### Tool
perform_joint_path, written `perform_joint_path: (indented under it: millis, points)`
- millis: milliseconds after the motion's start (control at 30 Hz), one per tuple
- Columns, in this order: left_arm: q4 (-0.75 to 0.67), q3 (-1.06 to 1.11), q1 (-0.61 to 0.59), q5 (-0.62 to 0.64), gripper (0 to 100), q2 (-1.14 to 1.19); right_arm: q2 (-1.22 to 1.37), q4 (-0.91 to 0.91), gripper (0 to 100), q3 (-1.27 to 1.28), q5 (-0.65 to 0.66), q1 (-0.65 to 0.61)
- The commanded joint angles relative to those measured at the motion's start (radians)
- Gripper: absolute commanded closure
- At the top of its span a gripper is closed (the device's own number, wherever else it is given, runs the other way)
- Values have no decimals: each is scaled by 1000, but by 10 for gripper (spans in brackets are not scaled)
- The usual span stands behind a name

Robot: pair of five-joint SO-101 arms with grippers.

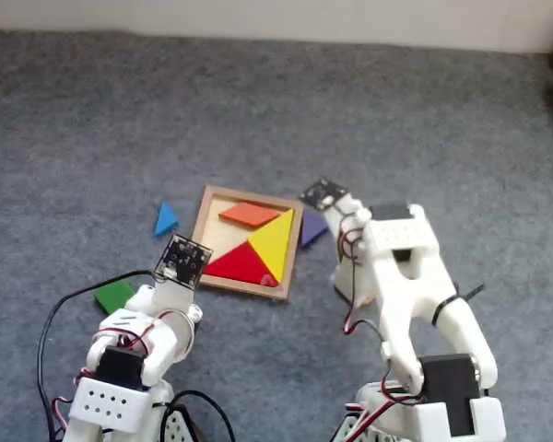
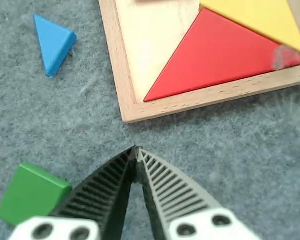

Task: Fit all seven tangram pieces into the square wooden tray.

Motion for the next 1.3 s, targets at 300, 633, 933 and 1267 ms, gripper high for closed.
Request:
perform_joint_path:
  millis: [300,633,933,1267]
  points:
    - [0,28,-4,-6,994,-8,61,-213,836,102,15,94]
    - [0,28,-4,-8,994,-8,61,-209,960,94,110,102]
    - [0,28,-4,-8,994,-8,-232,-213,995,91,109,16]
    - [0,28,-4,-8,994,-8,-377,-452,995,91,89,-269]
